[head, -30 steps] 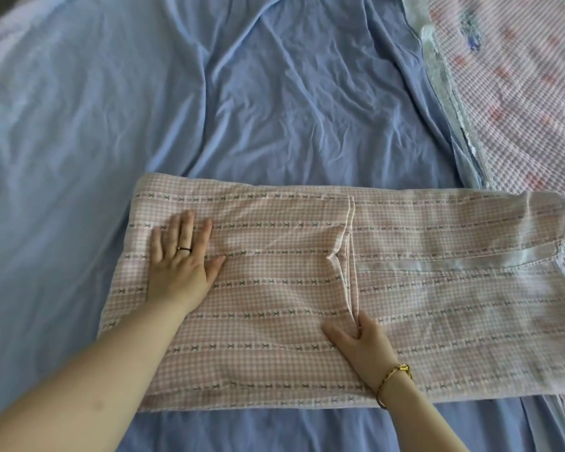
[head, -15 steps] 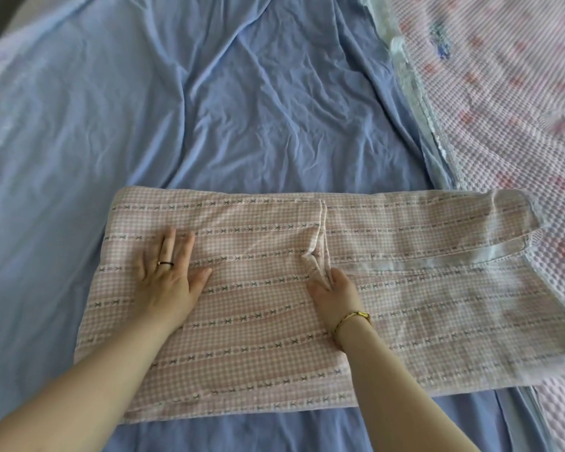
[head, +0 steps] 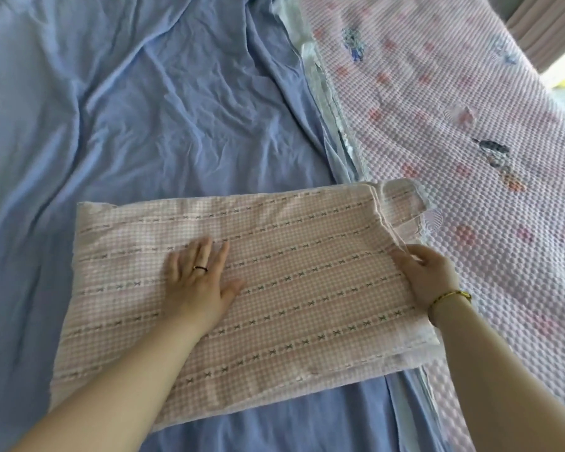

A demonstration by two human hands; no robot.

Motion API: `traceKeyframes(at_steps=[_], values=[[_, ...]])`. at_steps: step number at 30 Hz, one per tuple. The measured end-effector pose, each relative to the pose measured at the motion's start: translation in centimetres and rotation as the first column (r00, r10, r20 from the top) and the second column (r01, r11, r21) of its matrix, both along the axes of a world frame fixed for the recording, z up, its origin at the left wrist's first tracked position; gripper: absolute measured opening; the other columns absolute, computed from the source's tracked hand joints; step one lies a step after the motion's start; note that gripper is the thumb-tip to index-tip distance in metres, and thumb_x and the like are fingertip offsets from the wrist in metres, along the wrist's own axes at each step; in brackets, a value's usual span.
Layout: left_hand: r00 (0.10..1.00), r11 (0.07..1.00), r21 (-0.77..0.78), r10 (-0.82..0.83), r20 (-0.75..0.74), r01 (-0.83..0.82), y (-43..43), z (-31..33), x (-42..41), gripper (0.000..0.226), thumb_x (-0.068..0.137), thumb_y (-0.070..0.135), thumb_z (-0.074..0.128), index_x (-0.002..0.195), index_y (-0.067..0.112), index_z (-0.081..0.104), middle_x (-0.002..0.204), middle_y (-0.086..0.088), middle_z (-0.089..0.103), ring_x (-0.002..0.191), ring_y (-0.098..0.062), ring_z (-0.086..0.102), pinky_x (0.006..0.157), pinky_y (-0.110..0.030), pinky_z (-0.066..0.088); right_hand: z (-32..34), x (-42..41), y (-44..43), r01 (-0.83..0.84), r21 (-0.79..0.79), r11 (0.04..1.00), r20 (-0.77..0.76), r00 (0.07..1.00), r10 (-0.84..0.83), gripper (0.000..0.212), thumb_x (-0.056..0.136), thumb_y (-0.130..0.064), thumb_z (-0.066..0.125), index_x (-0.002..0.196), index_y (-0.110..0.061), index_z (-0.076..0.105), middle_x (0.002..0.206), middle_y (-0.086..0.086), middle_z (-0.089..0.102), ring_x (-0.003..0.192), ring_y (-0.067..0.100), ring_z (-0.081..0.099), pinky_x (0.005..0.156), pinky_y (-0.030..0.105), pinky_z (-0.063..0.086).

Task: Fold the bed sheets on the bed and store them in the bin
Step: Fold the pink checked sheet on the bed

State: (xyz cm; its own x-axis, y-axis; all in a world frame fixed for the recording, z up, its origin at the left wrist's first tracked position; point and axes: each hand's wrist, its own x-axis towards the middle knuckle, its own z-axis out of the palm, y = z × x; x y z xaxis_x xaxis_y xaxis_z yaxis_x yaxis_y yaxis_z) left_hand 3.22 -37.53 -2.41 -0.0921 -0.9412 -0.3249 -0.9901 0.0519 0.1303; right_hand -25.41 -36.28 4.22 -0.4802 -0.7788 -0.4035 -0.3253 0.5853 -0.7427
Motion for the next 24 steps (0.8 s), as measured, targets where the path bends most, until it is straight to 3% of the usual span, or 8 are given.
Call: traceKeyframes(at_steps=[5, 7, 9, 11, 14, 16, 19, 24], values=[[0.997, 0.998, 0.026, 0.052, 0.050, -0.053, 0.3, -0.6, -1.6, 0.065, 0.095, 0.051, 0.022, 0.148, 0.022, -0.001, 0.156, -0.005, -0.011, 0.143, -0.019, -0.014, 0.113, -0.039, -0.011, -2.4, -0.8, 0.7, -0.150, 0.139, 0.979, 0.138, 0.982, 0.131, 0.019, 0.091, -0.027, 0.054, 0.097, -0.010, 0.056, 0.075, 0.002, 0.057, 0.069, 0.018, 0.053, 0.064, 0.031, 0.046], [0.997, 0.998, 0.018, 0.067, 0.046, -0.068, 0.4, -0.4, -1.7, 0.065, 0.095, 0.051, 0.024, 0.149, 0.023, 0.001, 0.156, -0.004, -0.010, 0.143, -0.019, -0.013, 0.113, -0.038, -0.010, -3.1, -0.7, 1.1, -0.222, 0.204, 0.954, 0.089, 0.974, 0.208, 0.020, 0.091, -0.024, 0.053, 0.093, -0.005, 0.053, 0.075, 0.009, 0.052, 0.062, 0.018, 0.045, 0.055, 0.028, 0.035], [0.995, 0.995, 0.012, 0.101, 0.016, -0.102, 0.6, -0.1, -2.0, 0.066, 0.094, 0.051, 0.028, 0.149, 0.023, 0.003, 0.157, -0.004, -0.007, 0.143, -0.019, -0.010, 0.112, -0.037, -0.010, -2.8, -0.9, 0.7, -0.198, 0.153, 0.968, 0.024, 0.980, 0.197, 0.024, 0.092, -0.021, 0.051, 0.092, 0.003, 0.057, 0.077, 0.014, 0.052, 0.066, 0.021, 0.046, 0.057, 0.029, 0.035], [0.992, 0.992, -0.020, 0.125, -0.022, -0.126, 0.5, 0.4, -2.3, 0.066, 0.095, 0.051, 0.029, 0.148, 0.024, 0.004, 0.157, -0.004, -0.006, 0.144, -0.020, -0.008, 0.111, -0.035, -0.011, -1.4, -1.9, 0.2, -0.143, 0.056, 0.988, 0.012, 0.990, 0.143, 0.025, 0.091, -0.019, 0.052, 0.092, 0.005, 0.058, 0.079, 0.014, 0.055, 0.073, 0.023, 0.051, 0.066, 0.034, 0.043], [0.990, 0.988, -0.088, 0.120, -0.078, -0.127, 0.2, 0.9, -2.4, 0.073, 0.086, 0.060, 0.017, 0.148, 0.023, 0.008, 0.157, -0.006, -0.002, 0.144, -0.021, -0.006, 0.109, -0.031, -0.013, 0.5, -4.8, 0.6, -0.028, -0.032, 0.999, -0.084, 0.996, 0.025, 0.016, 0.090, -0.018, 0.054, 0.087, -0.003, 0.059, 0.077, 0.011, 0.058, 0.078, 0.025, 0.054, 0.071, 0.036, 0.043], [0.996, 0.996, -0.045, 0.073, -0.041, -0.075, 0.5, 0.5, -2.6, 0.084, 0.074, 0.063, 0.004, 0.148, 0.024, 0.003, 0.156, -0.004, -0.007, 0.144, -0.019, -0.011, 0.105, -0.030, -0.019, 0.1, -7.0, 1.4, -0.023, 0.074, 0.997, -0.136, 0.990, 0.033, 0.013, 0.091, -0.018, 0.053, 0.088, -0.006, 0.054, 0.084, 0.013, 0.056, 0.082, 0.026, 0.052, 0.073, 0.033, 0.040], [0.997, 0.997, 0.069, 0.019, 0.072, -0.024, 0.9, -0.5, -2.7, 0.067, 0.091, 0.059, 0.006, 0.147, 0.027, -0.012, 0.153, 0.000, -0.023, 0.140, -0.015, -0.022, 0.102, -0.033, -0.026, -2.2, -8.0, 2.3, -0.140, 0.408, 0.902, -0.130, 0.969, 0.210, 0.017, 0.093, -0.023, 0.049, 0.094, -0.006, 0.045, 0.095, 0.014, 0.052, 0.086, 0.026, 0.047, 0.075, 0.033, 0.036], [0.997, 0.993, 0.114, 0.024, 0.068, -0.032, 0.8, -0.6, -2.6, 0.065, 0.095, 0.054, 0.014, 0.145, 0.027, -0.017, 0.152, 0.001, -0.026, 0.139, -0.014, -0.025, 0.110, -0.037, -0.018, -4.2, -7.2, 2.5, -0.094, 0.428, 0.899, -0.198, 0.961, 0.195, 0.022, 0.095, -0.029, 0.045, 0.098, -0.009, 0.038, 0.075, 0.003, 0.045, 0.064, 0.020, 0.043, 0.057, 0.031, 0.031]])
